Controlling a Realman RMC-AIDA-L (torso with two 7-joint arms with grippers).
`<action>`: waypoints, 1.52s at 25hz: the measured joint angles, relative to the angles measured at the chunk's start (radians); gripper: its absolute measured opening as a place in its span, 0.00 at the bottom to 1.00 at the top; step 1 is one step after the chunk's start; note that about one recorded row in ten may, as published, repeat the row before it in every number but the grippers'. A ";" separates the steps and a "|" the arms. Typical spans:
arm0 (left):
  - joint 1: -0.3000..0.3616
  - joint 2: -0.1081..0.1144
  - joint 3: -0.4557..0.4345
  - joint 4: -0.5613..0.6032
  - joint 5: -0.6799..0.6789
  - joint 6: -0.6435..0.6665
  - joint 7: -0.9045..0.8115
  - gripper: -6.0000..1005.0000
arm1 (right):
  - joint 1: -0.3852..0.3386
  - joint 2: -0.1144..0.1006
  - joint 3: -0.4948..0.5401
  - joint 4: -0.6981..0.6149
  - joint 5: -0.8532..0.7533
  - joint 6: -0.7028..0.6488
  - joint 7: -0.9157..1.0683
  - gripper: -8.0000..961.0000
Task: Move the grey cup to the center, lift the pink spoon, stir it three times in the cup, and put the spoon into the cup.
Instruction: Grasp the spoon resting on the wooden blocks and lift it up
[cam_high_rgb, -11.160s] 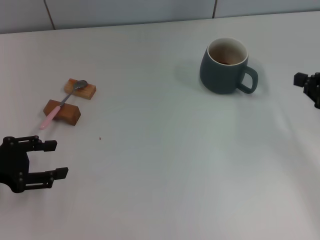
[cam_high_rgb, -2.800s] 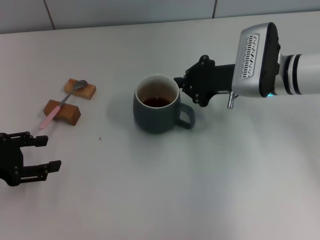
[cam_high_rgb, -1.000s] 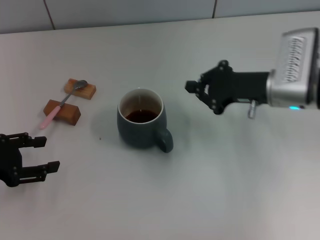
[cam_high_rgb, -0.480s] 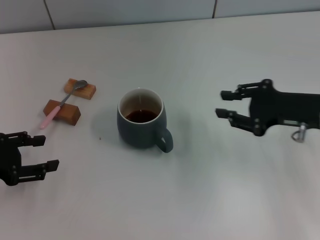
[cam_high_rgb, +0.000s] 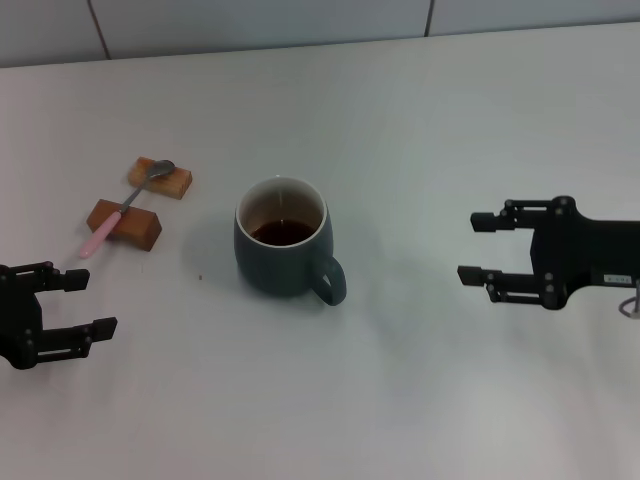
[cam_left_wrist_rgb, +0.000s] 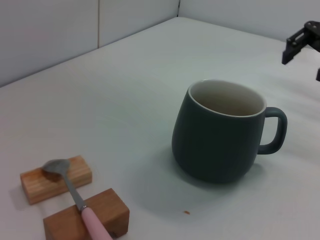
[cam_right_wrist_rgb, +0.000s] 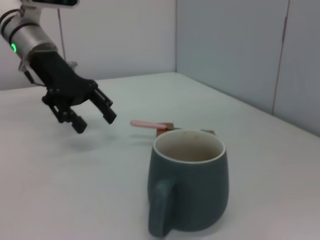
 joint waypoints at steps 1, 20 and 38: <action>0.000 0.000 0.000 0.000 0.000 0.000 0.000 0.74 | -0.003 0.000 0.002 -0.001 -0.004 -0.005 0.000 0.68; -0.003 0.000 -0.010 -0.001 0.000 0.001 0.000 0.73 | -0.050 0.008 0.127 -0.091 -0.086 -0.134 -0.006 0.68; 0.001 0.000 -0.055 -0.002 0.000 0.005 0.000 0.73 | -0.012 0.010 0.116 -0.080 -0.104 -0.129 -0.002 0.68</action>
